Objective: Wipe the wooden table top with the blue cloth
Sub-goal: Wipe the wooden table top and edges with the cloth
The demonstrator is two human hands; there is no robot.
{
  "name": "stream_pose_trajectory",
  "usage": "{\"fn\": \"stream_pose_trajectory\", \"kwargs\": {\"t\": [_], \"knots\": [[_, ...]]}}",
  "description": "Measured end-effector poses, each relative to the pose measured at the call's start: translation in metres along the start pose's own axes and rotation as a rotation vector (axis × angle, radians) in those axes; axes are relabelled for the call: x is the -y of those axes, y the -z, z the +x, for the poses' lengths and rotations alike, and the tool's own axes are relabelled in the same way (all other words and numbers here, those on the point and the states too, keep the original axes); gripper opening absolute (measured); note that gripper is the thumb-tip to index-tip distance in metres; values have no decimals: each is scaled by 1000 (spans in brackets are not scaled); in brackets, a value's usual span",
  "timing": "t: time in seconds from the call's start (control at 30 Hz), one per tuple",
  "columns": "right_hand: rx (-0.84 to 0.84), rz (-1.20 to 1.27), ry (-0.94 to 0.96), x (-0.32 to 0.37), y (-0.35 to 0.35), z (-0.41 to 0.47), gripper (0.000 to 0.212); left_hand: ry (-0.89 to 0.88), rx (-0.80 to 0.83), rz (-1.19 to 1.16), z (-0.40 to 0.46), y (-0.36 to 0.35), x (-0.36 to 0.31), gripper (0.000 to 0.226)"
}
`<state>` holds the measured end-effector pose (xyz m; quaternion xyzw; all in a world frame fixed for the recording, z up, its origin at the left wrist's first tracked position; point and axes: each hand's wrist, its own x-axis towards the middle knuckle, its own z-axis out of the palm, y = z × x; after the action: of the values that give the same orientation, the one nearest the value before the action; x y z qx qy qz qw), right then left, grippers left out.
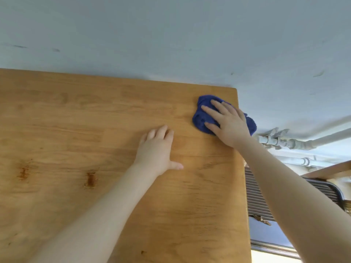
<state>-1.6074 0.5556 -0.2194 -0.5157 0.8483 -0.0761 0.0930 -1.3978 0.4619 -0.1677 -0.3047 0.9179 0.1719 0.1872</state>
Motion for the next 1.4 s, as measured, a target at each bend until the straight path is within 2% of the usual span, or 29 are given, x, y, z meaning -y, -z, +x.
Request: {"fn": "stream_pose_trajectory", "kwargs": {"t": [0.1, 0.2, 0.3, 0.43, 0.6, 0.67, 0.87, 0.93, 1.03, 1.17, 1.27, 1.4], "knots": [[-44, -4, -121, -14, 0, 34, 46, 34, -50, -34, 3, -5, -1, 108], [-57, -17, -122, -10, -1, 29, 45, 50, -44, -36, 4, -3, -3, 107], [-109, -43, -2, 10, -7, -17, 48, 66, -35, -3, 3, 1, -7, 106], [-24, -28, 130, 5, -3, -27, 51, 74, -23, 0, 5, 4, -8, 105], [-45, -26, -113, -14, 2, 44, 45, 83, -22, 29, 11, 0, -7, 105], [-58, -32, -130, -8, 1, 45, 45, 79, -25, 15, 11, -1, -6, 105], [-53, -65, 91, 20, -9, -53, 50, 94, -11, -44, 2, -5, -6, 106], [8, -45, 107, 19, -8, -61, 50, 170, 3, -6, -2, -8, -10, 109], [23, -33, 32, 9, -3, -35, 53, 333, -32, 47, -11, -16, -18, 114], [15, -37, -122, 11, -2, -13, 47, 379, 56, -15, -19, -26, -20, 123], [28, -73, -23, 21, -6, -47, 51, 374, 95, -11, -23, -30, -21, 144], [36, -51, 166, 33, -13, -105, 52, 382, 56, -5, -20, -29, -23, 147]]}}
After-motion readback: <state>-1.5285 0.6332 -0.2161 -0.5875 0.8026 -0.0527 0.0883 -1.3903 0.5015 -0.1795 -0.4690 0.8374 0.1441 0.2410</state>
